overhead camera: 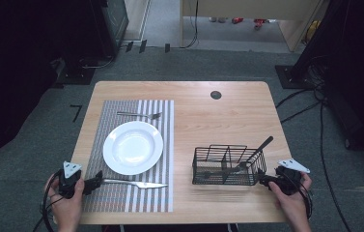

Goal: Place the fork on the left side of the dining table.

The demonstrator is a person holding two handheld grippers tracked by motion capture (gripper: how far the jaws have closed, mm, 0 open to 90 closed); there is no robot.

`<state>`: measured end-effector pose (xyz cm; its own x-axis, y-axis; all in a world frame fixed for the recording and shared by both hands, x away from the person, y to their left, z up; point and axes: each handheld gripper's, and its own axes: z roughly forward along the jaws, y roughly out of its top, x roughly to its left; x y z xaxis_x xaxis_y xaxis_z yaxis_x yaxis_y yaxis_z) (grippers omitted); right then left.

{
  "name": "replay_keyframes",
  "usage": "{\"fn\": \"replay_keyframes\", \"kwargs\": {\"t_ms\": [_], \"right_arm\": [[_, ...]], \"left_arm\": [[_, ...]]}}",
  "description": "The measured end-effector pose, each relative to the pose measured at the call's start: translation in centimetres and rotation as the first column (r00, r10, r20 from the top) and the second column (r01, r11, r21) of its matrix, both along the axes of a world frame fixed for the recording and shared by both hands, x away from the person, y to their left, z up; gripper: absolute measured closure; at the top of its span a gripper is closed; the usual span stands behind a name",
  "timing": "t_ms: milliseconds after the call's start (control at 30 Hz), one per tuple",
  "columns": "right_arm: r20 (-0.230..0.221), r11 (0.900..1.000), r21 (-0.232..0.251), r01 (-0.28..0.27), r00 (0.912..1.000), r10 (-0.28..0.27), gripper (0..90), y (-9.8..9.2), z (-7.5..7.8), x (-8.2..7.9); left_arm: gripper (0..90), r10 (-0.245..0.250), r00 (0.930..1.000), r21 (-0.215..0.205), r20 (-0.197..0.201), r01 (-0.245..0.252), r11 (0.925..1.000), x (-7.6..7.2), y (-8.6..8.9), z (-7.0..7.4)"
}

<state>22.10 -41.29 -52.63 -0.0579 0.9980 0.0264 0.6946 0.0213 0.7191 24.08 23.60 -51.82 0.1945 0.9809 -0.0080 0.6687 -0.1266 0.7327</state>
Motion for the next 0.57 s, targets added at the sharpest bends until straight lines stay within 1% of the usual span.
{"fn": "replay_keyframes", "kwargs": {"t_ms": [200,467,567], "right_arm": [[0.0,1.0,0.0,0.0,1.0,0.0,5.1,0.0,0.0,0.0],[0.0,1.0,0.001,0.003,1.0,-0.003,5.1,0.0,0.0,-0.03],[0.0,1.0,0.001,0.003,1.0,-0.003,5.1,0.0,0.0,-0.03]], "left_arm": [[11.6,0.006,1.0,0.003,-0.003,-0.006,1.0,0.03,0.03,-0.01],[11.4,0.008,1.0,0.003,-0.004,-0.008,1.0,0.05,0.01,0.0],[11.0,0.016,0.9999,0.002,-0.005,-0.016,0.9999,0.06,-0.07,-0.01]]}}
